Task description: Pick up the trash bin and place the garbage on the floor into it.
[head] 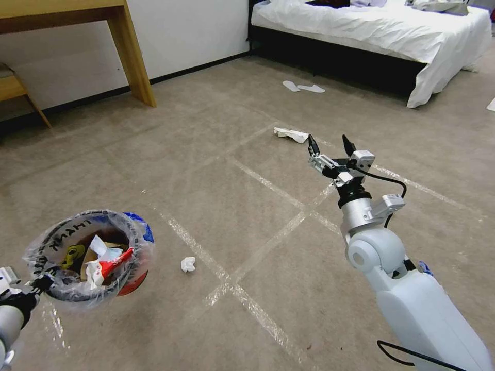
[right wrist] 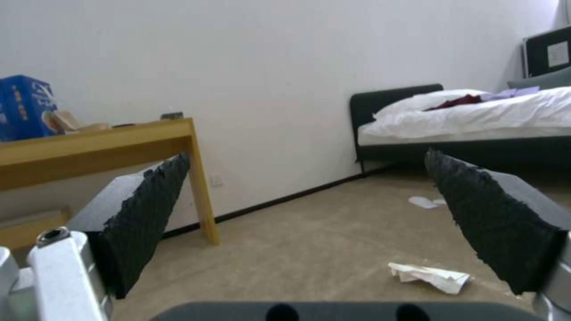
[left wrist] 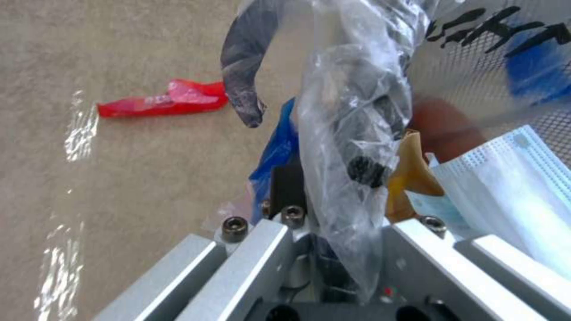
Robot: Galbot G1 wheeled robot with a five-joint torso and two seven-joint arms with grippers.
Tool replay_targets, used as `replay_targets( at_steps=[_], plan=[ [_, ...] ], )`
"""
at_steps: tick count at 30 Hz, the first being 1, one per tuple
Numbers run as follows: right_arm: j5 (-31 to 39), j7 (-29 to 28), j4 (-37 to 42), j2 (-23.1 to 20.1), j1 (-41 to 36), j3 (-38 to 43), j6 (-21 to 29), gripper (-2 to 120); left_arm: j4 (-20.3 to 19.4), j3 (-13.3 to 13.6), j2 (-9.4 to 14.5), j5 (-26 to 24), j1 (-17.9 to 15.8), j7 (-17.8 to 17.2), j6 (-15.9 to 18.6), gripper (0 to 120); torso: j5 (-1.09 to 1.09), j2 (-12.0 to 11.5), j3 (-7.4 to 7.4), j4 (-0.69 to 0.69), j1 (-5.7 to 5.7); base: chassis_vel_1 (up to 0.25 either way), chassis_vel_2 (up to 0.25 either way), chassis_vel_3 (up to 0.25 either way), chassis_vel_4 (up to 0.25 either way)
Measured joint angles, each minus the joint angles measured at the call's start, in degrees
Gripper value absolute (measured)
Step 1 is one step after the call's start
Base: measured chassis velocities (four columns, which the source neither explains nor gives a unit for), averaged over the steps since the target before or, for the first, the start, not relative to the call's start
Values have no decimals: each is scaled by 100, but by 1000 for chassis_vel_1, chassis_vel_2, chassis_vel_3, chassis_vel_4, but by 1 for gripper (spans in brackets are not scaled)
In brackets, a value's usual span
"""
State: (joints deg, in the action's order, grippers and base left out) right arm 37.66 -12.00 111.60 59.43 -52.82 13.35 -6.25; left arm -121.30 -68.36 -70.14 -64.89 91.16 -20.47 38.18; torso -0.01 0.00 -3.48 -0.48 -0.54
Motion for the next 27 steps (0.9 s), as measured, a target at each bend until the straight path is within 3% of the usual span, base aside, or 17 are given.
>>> replay_targets(
  at_steps=[27],
  plan=[
    [1,-42,-122,69,116,-231,-14,100,36,35,4,-3,-24,5,-7,0,1,0,0,0,0,-68,67,60,-58]
  ],
)
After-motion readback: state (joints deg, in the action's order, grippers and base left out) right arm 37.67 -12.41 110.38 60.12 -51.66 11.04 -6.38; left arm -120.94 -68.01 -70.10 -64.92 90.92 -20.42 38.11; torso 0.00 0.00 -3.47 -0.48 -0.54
